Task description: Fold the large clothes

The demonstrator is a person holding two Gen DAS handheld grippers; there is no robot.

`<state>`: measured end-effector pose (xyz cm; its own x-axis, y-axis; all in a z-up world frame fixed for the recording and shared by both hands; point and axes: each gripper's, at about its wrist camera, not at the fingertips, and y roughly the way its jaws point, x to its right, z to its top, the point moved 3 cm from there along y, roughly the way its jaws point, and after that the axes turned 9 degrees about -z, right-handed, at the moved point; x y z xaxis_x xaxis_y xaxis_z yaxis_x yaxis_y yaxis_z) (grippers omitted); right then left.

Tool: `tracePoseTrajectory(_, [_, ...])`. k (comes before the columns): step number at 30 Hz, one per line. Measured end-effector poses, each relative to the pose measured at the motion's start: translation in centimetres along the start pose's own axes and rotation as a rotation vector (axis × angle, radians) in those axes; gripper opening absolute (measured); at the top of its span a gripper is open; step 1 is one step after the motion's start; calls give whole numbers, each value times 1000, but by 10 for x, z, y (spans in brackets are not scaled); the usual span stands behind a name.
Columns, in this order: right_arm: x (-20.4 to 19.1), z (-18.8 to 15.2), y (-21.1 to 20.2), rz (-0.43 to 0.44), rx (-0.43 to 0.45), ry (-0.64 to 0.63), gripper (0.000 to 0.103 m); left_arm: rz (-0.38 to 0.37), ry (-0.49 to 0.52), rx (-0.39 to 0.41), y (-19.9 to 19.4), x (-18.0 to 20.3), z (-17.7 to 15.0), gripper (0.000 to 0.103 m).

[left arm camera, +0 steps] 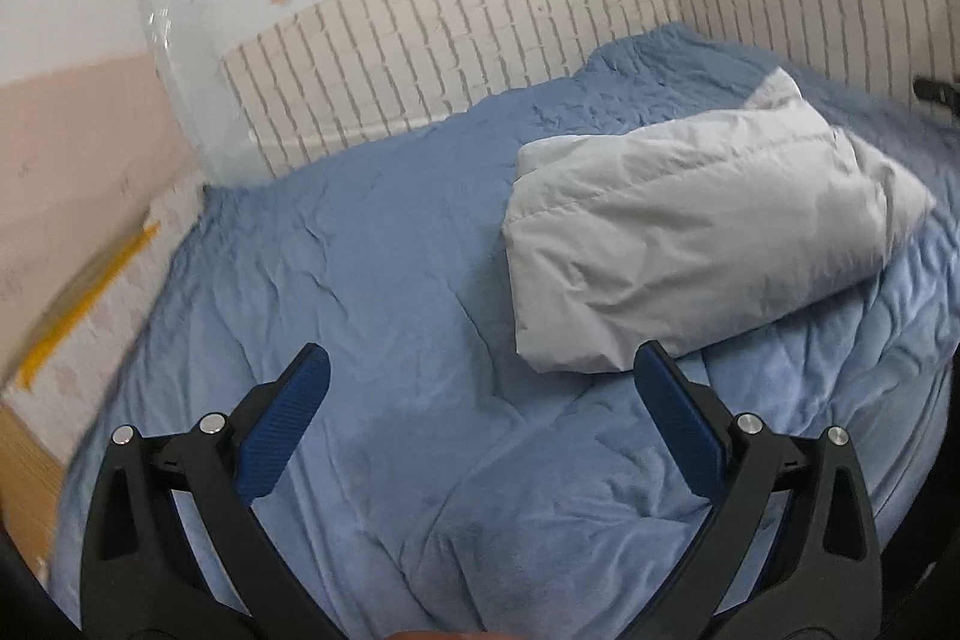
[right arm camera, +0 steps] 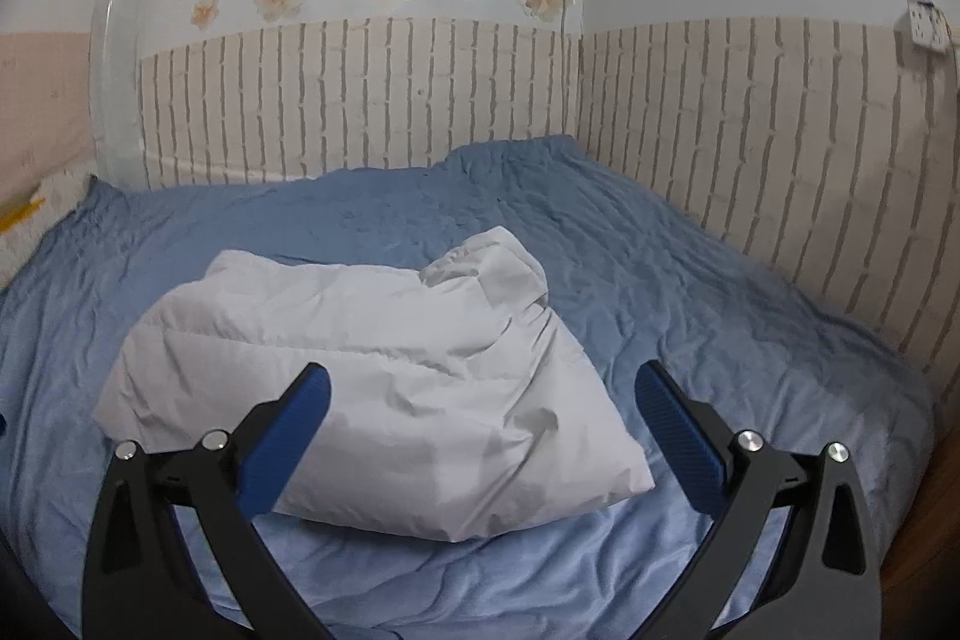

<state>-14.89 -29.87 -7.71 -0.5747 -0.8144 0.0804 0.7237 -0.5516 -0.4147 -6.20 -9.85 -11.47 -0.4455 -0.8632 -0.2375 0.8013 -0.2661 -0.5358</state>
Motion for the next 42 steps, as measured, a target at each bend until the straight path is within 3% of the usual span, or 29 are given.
tracePoseTrajectory(6, [4, 0, -10, -3, 38, 9, 101, -6, 22, -20, 1, 5, 1, 100])
tracePoseTrajectory(36, [-1, -1, -3, -26, 8, -37, 101, -43, 8, 9, -12, 5, -2, 100])
tracePoseTrajectory(42, [1, -6, 1, -27, -4, -45, 101, -112, -17, -5, -8, 4, -1, 100])
